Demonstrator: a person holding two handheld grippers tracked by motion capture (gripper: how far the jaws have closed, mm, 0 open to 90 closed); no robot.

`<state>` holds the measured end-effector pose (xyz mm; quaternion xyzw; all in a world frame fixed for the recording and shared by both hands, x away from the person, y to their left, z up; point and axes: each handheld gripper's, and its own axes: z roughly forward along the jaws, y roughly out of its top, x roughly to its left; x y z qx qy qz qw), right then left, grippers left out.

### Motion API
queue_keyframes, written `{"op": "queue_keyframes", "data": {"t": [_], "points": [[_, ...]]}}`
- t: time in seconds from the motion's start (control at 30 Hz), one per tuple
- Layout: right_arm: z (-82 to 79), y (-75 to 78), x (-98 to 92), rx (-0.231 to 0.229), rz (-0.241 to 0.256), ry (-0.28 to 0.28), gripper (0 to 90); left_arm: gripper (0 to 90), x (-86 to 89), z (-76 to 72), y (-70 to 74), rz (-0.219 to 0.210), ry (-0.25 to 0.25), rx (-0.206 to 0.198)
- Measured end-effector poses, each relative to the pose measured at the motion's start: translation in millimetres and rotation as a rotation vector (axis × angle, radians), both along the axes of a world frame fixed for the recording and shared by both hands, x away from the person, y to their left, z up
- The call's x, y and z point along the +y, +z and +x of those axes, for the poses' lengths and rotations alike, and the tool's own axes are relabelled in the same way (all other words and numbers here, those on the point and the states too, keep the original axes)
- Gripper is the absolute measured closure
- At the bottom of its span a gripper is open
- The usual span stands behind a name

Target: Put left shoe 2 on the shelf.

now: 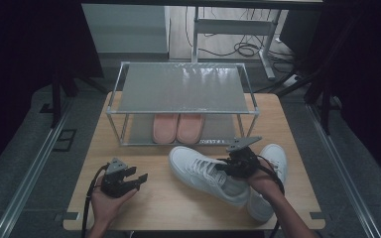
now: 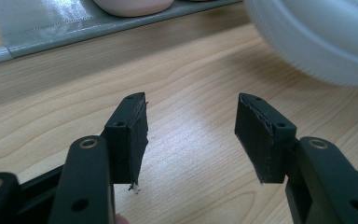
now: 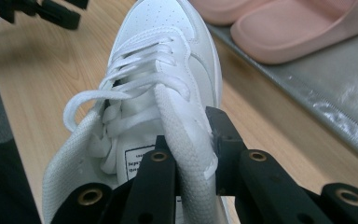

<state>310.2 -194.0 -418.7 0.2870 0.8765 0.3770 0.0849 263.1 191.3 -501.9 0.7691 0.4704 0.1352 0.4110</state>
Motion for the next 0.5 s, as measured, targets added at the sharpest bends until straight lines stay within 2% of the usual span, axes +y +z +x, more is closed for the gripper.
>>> {"op": "queue_keyframes", "data": {"t": [0.2,0.5], "points": [[-1.6,11.9,-5.2,-0.026,0.054,0.02,81.1,44.5,1.3,0.2,0.0,-0.001,0.002,-0.002],[-3.6,26.8,-9.1,-0.06,0.096,0.03,81.1,44.5,-1.8,0.9,-0.6,0.001,-0.006,0.001]]}}
